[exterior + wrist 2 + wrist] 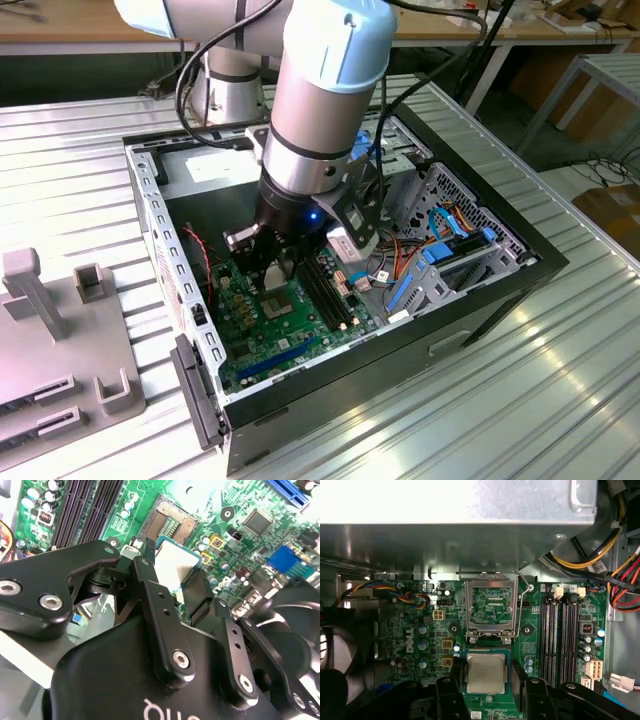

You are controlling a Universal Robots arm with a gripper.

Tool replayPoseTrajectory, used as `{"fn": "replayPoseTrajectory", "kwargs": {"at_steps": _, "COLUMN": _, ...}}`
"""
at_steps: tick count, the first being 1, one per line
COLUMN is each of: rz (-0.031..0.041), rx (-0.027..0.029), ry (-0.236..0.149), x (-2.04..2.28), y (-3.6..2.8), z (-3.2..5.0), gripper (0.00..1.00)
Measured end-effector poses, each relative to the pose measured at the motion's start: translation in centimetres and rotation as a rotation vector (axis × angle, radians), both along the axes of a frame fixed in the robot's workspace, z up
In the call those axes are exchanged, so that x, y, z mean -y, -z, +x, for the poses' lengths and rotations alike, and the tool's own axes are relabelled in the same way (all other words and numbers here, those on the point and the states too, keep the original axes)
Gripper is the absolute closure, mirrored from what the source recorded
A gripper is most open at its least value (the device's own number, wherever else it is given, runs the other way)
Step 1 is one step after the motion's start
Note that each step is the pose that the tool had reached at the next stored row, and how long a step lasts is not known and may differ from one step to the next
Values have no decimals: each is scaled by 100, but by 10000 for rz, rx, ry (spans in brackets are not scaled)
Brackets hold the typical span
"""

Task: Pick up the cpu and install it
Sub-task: 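Place the cpu into insertion slot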

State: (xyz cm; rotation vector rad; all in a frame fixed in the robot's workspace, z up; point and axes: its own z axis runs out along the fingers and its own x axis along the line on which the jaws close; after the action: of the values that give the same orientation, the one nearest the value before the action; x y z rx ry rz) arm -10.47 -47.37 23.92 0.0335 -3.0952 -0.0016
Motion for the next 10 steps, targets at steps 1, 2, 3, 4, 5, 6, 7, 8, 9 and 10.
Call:
{"fn": "replayPoseTrajectory", "kwargs": {"at_steps": 1, "rz": -1, "rx": -1, "ry": 9, "x": 0, "y": 36, "z": 3, "gripper": 53}}
{"fn": "replayPoseTrajectory", "kwargs": {"at_steps": 2, "rz": 0, "rx": -1, "ry": 56, "x": 0, "y": 77, "z": 5, "gripper": 53}}
{"fn": "replayPoseTrajectory", "kwargs": {"at_steps": 3, "rz": 1, "rx": 0, "ry": 71, "x": 0, "y": 96, "z": 5, "gripper": 53}}
{"fn": "replayPoseTrajectory", "kwargs": {"at_steps": 4, "rz": 0, "rx": 0, "ry": 72, "x": 0, "y": 114, "z": 6, "gripper": 53}}
{"fn": "replayPoseTrajectory", "kwargs": {"at_steps": 5, "rz": 0, "rx": 0, "ry": 71, "x": 0, "y": 140, "z": 8, "gripper": 53}}
{"fn": "replayPoseTrajectory", "kwargs": {"at_steps": 6, "rz": 0, "rx": -1, "ry": 72, "x": 0, "y": 158, "z": 10, "gripper": 53}}
{"fn": "replayPoseTrajectory", "kwargs": {"at_steps": 7, "rz": 1, "rx": 0, "ry": 73, "x": 1, "y": 186, "z": 10, "gripper": 53}}
{"fn": "replayPoseTrajectory", "kwargs": {"at_steps": 8, "rz": -1, "rx": -1, "ry": 72, "x": 10, "y": 202, "z": 10, "gripper": 53}}
{"fn": "replayPoseTrajectory", "kwargs": {"at_steps": 9, "rz": -2, "rx": -1, "ry": 71, "x": 24, "y": 222, "z": 10, "gripper": 53}}
{"fn": "replayPoseTrajectory", "kwargs": {"at_steps": 10, "rz": -1, "rx": 0, "ry": 73, "x": 39, "y": 242, "z": 9, "gripper": 53}}
